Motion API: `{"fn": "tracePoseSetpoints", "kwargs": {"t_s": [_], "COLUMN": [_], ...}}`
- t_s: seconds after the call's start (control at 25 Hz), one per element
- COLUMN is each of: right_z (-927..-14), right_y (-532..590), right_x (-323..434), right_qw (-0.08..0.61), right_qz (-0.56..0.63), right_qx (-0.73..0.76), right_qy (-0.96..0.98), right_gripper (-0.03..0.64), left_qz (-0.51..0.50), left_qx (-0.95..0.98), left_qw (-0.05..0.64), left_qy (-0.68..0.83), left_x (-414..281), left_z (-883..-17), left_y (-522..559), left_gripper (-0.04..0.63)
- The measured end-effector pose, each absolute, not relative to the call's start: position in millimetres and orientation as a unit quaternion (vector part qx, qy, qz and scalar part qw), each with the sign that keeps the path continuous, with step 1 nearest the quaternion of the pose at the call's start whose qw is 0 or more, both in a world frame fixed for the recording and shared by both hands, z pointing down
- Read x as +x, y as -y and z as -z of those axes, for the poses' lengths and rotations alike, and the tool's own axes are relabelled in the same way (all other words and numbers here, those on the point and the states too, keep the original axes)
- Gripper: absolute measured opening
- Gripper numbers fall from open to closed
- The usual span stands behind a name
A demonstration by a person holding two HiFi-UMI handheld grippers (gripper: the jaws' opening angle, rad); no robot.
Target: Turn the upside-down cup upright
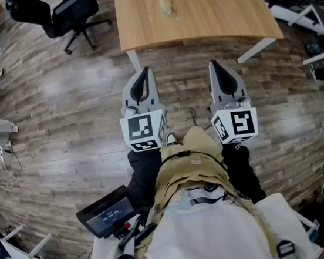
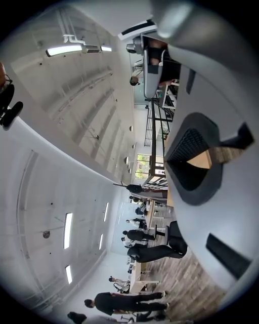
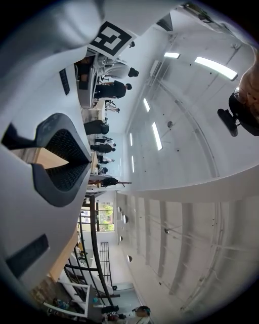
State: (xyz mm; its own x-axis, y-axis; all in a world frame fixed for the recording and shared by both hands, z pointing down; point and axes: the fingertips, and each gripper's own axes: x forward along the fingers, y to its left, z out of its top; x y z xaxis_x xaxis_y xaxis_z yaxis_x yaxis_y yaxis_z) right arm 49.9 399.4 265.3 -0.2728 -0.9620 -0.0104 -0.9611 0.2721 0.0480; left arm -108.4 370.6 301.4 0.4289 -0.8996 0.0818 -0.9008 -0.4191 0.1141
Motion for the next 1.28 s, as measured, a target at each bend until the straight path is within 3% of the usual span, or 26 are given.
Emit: {"fn": "tracePoseSetpoints", "kwargs": {"t_s": [0.56,1.28], "right_z": [-290.7,-322.1], "right_y": [-302.8,-5.8], "right_x": [66.0,133.3], "right_qw": [-0.003,0.016], "right_qz": [0.013,-0.054], "right_qx": [0.595,0.551], "right_qy": [0.804,0.833], "right_gripper": [0.021,0.021], "left_qz": [0.0,-0.047], "left_qx": [0.818,0.819], "left_qw": [0.059,0.069], "left_qy": [0.572,0.567], "left_x": [-115.2,-32.1], "left_z": [-317.1,-307.6], "left_y": [-284.3,11.3], "left_gripper": [0.002,0.002]}}
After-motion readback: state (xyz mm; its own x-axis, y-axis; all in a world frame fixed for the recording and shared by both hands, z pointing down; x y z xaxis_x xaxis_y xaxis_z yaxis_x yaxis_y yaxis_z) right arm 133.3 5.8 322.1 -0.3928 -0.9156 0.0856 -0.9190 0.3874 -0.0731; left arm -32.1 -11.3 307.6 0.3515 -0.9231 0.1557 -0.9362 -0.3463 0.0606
